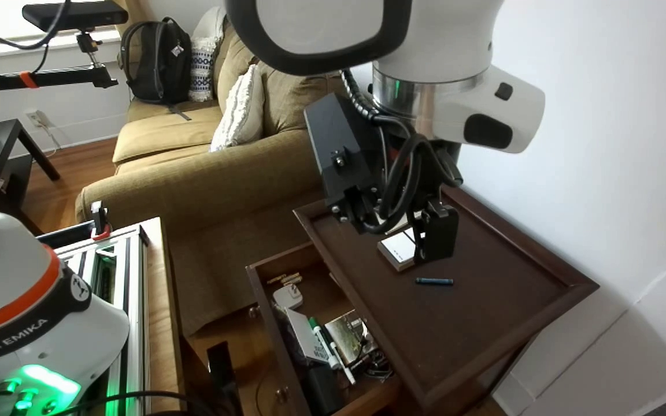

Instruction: Use the marker to write on the paper

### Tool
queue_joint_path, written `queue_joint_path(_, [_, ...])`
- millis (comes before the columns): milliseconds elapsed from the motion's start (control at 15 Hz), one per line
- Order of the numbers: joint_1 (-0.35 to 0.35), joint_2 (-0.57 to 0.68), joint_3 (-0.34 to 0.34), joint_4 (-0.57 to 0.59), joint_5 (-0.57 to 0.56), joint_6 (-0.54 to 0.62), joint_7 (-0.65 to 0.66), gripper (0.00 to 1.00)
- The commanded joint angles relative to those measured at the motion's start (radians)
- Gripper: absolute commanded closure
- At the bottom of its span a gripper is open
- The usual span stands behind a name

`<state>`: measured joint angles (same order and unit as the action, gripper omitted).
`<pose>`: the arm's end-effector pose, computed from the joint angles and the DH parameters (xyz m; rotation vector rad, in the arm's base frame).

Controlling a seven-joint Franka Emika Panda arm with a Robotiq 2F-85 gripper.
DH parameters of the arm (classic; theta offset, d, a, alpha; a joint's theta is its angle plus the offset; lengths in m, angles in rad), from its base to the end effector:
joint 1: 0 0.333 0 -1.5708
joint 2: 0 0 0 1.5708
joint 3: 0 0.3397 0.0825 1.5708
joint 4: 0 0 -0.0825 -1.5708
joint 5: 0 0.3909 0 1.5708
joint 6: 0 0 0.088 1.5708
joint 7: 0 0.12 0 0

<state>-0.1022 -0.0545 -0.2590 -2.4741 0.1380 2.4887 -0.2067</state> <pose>0.4495 -0.1690 0.3234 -3.0335 0.3989 -0.1411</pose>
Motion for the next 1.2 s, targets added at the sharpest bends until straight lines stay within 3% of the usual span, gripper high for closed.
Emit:
queue_joint_path(0, [-0.027, 0.034, 0.035, 0.024, 0.015, -0.002, 0.009, 0.0])
queue_joint_path(667, [-0.036, 0.049, 0.046, 0.04, 0.017, -0.002, 0.01, 0.0])
queue_joint_path(1133, [-0.043, 0.207, 0.082, 0.104, 0.172, 0.006, -0.128, 0.0])
